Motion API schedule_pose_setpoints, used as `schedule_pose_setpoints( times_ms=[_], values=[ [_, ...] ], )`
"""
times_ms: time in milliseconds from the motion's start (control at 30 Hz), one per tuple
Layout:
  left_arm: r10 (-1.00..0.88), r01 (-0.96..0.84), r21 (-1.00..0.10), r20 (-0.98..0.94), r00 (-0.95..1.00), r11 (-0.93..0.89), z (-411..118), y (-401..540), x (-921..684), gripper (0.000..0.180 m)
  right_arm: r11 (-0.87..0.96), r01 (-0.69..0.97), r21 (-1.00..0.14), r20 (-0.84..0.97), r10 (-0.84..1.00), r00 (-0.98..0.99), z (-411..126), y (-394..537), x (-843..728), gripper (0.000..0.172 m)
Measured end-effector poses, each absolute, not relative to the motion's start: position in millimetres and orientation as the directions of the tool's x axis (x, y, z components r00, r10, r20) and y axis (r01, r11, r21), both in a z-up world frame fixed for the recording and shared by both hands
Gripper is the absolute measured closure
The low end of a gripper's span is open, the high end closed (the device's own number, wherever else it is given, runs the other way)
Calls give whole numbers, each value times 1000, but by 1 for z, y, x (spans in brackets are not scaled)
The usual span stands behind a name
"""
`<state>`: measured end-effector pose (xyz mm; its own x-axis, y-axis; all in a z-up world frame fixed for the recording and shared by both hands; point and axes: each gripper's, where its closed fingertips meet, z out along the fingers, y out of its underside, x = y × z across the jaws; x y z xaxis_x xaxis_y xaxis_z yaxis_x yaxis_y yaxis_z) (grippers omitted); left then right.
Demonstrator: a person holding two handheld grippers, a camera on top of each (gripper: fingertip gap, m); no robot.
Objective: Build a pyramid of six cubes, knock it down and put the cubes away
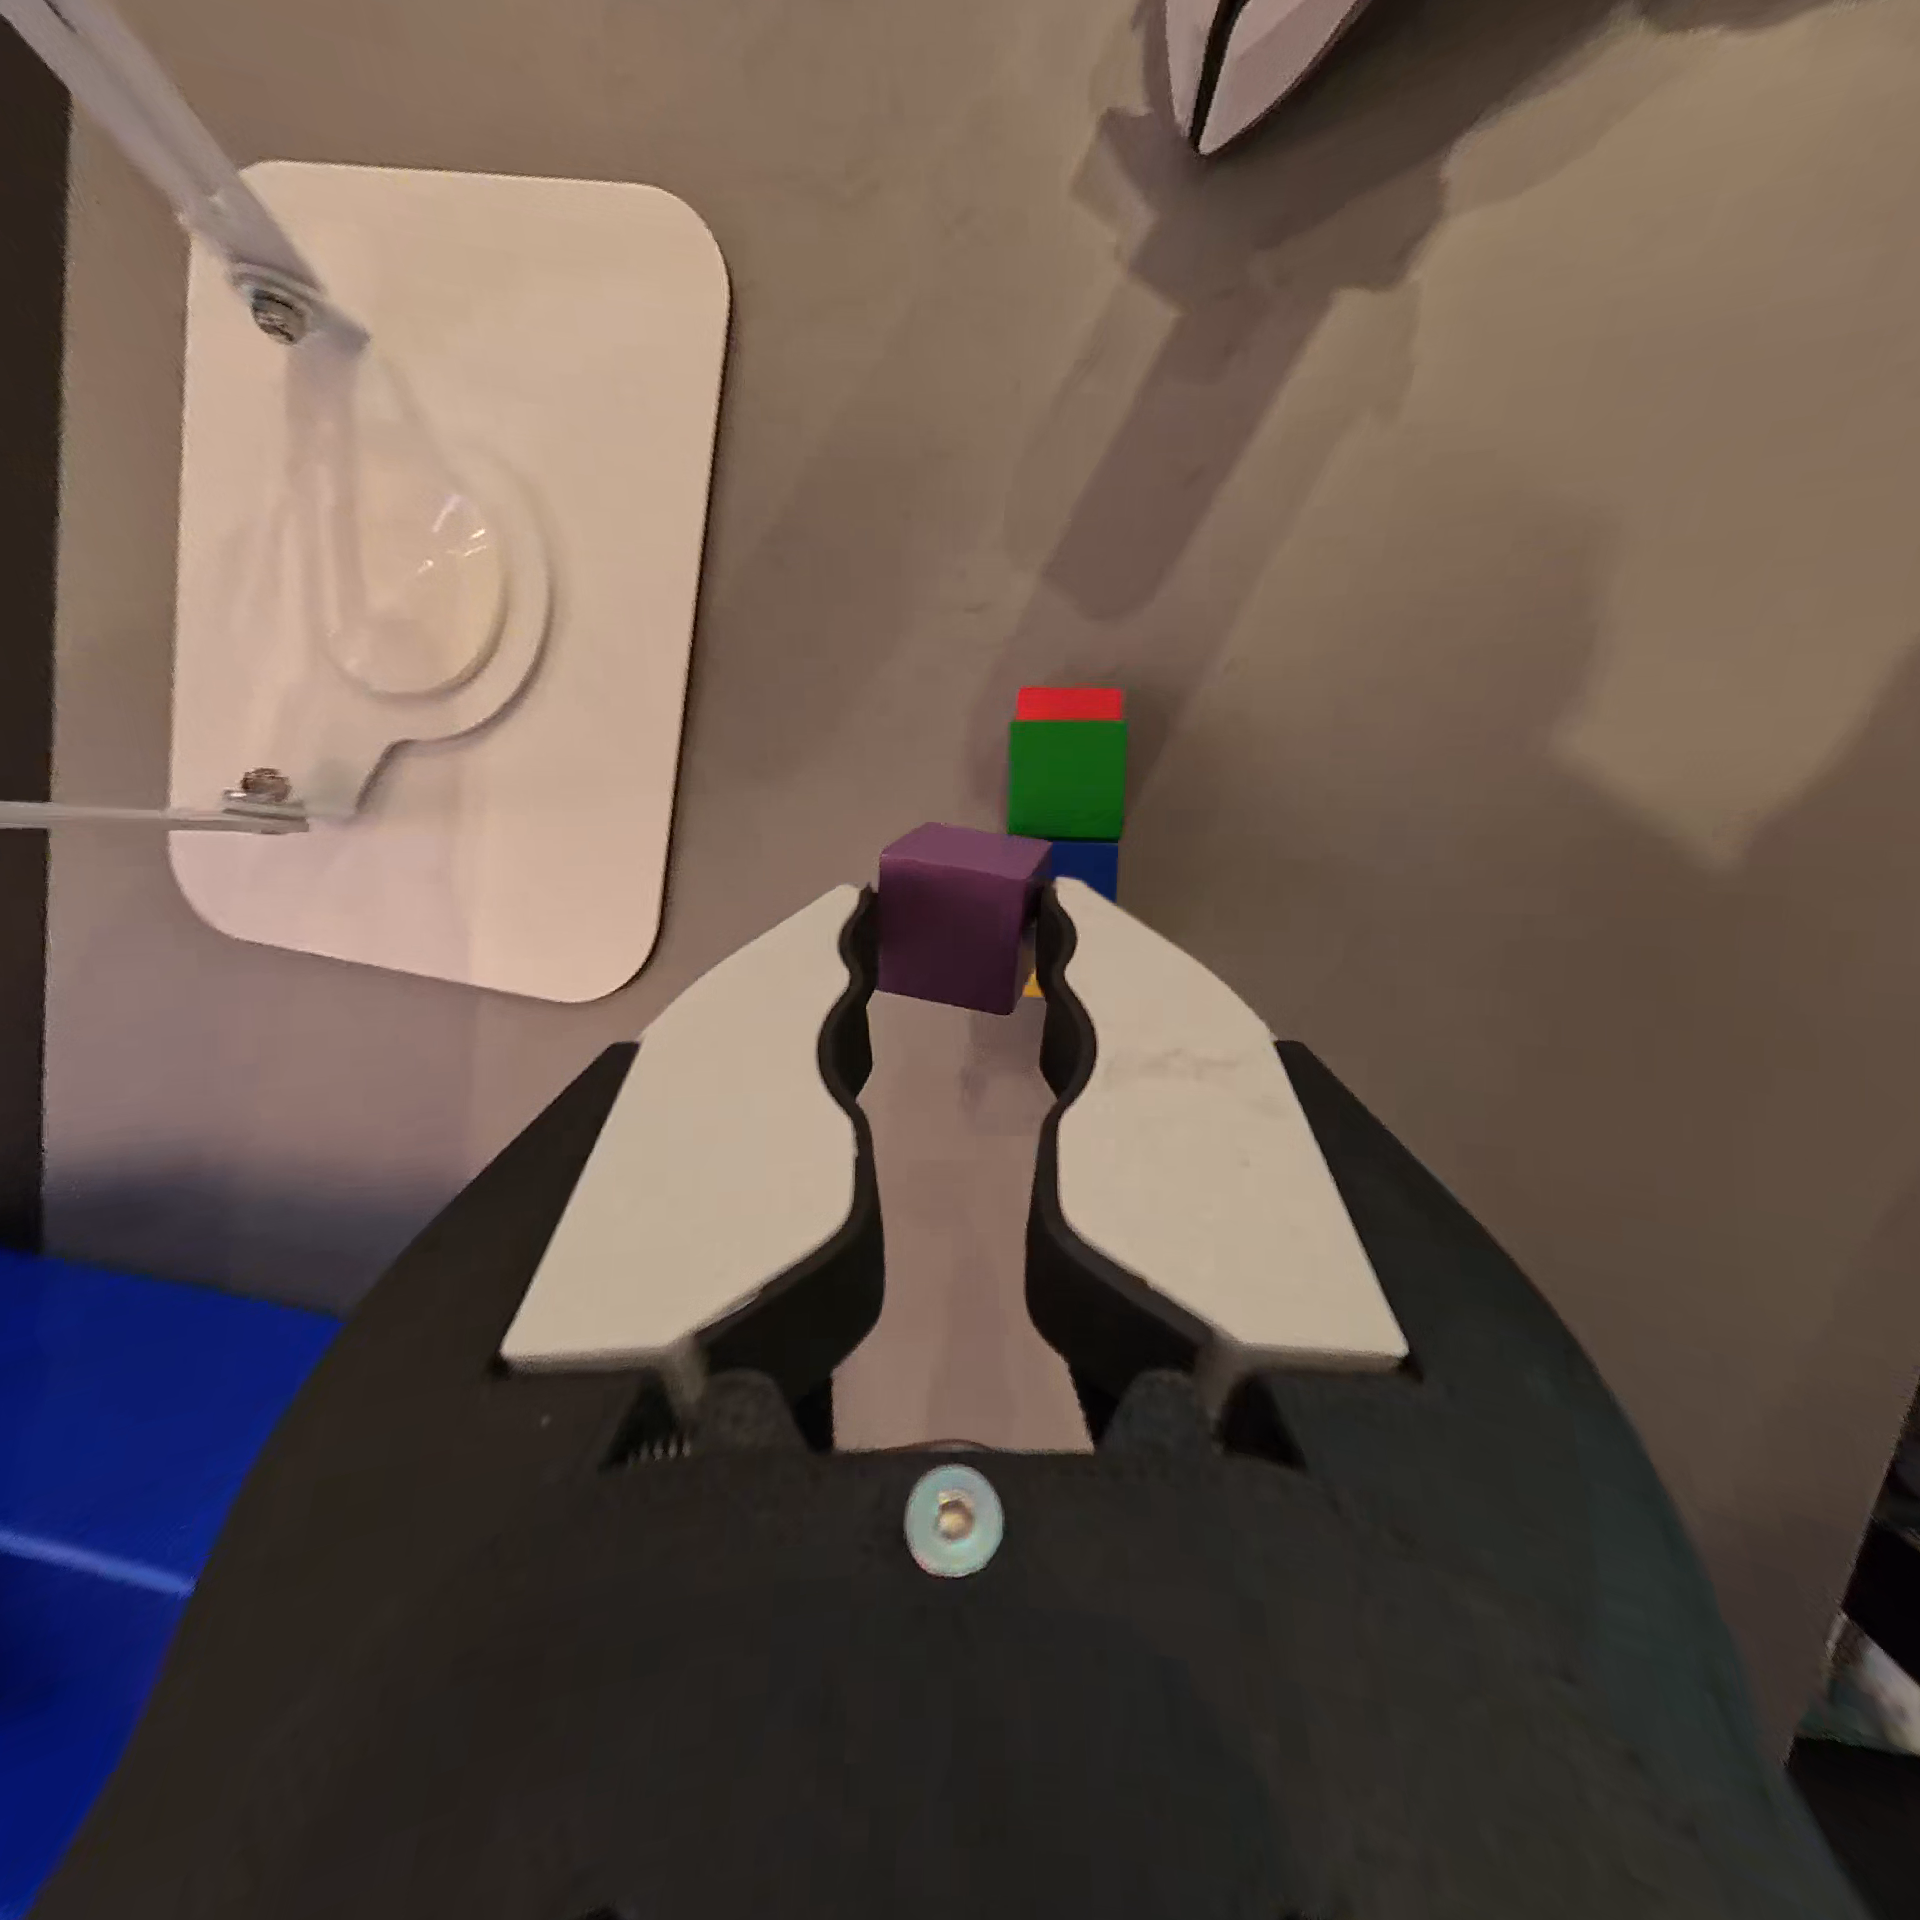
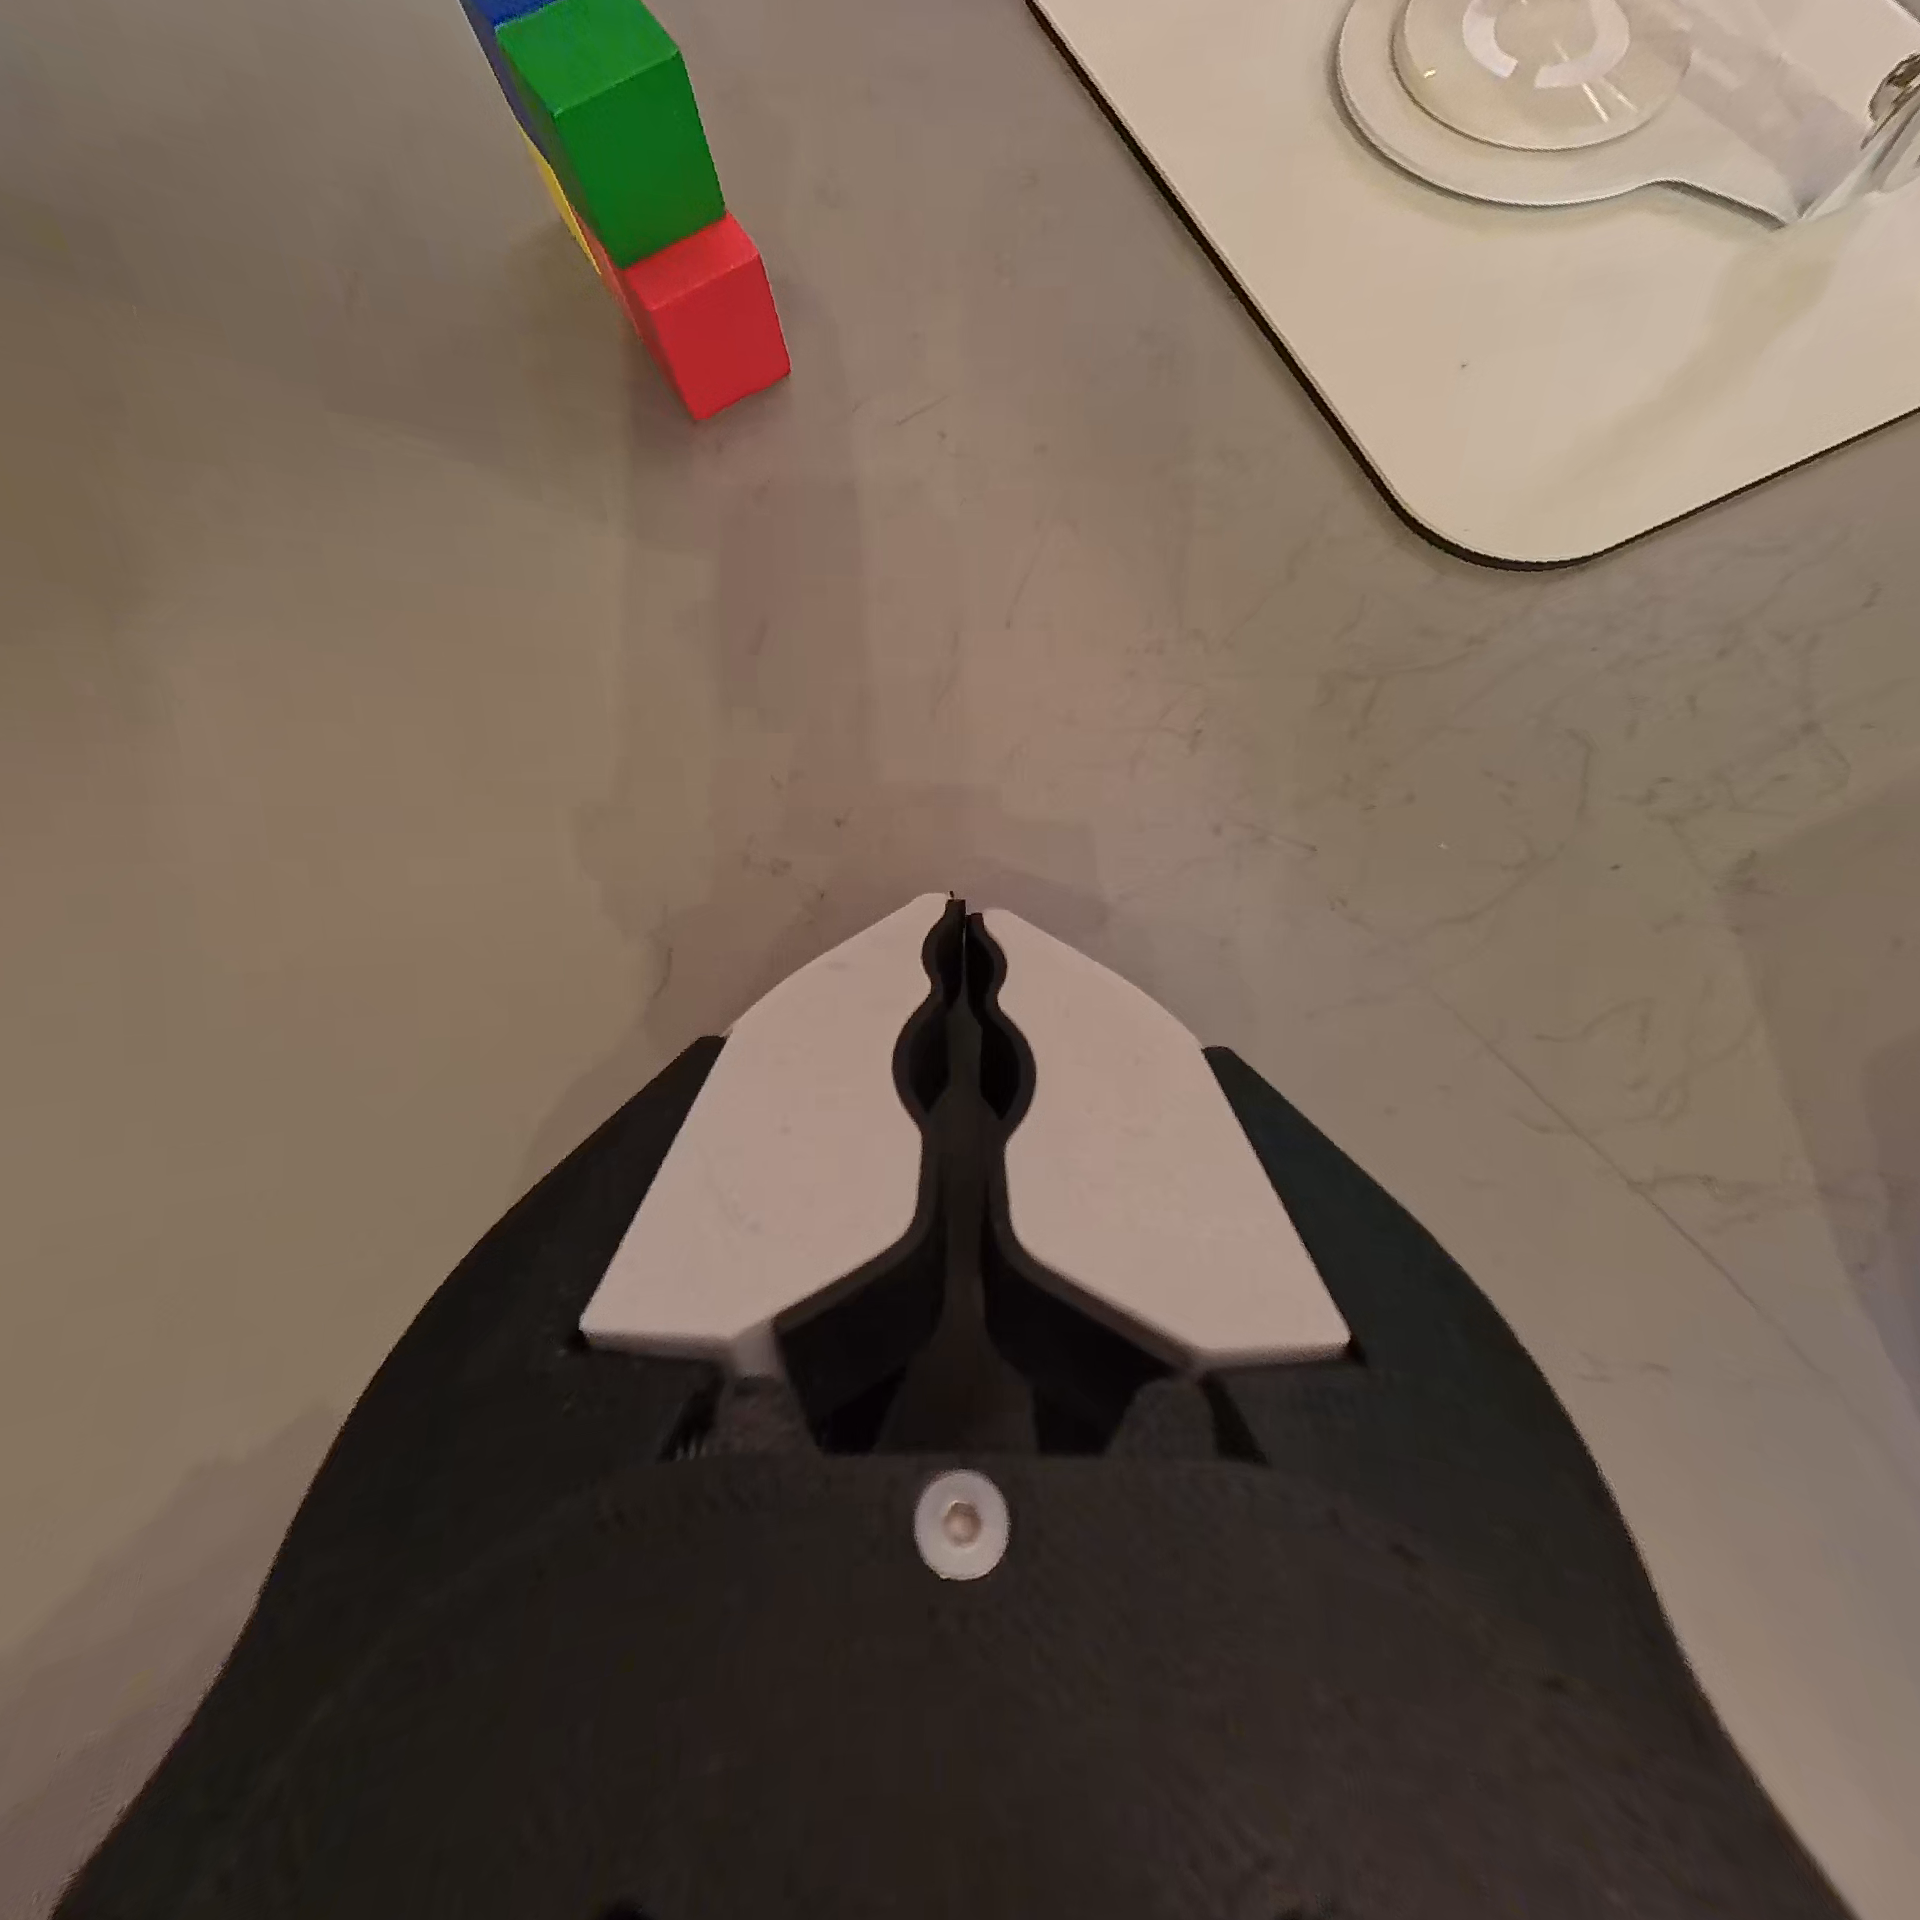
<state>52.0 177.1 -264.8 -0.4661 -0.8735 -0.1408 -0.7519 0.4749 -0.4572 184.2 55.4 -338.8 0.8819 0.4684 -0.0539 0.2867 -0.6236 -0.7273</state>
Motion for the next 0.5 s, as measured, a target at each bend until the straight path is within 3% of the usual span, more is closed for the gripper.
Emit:
schedule_pose_setpoints(
  times_ms=[500],
  values=[
    [-874,-774,-412,-156,-460,480,-285,156,55,153,-625,278,-730,-79,481,873,-338,54,182,169]
  ],
)
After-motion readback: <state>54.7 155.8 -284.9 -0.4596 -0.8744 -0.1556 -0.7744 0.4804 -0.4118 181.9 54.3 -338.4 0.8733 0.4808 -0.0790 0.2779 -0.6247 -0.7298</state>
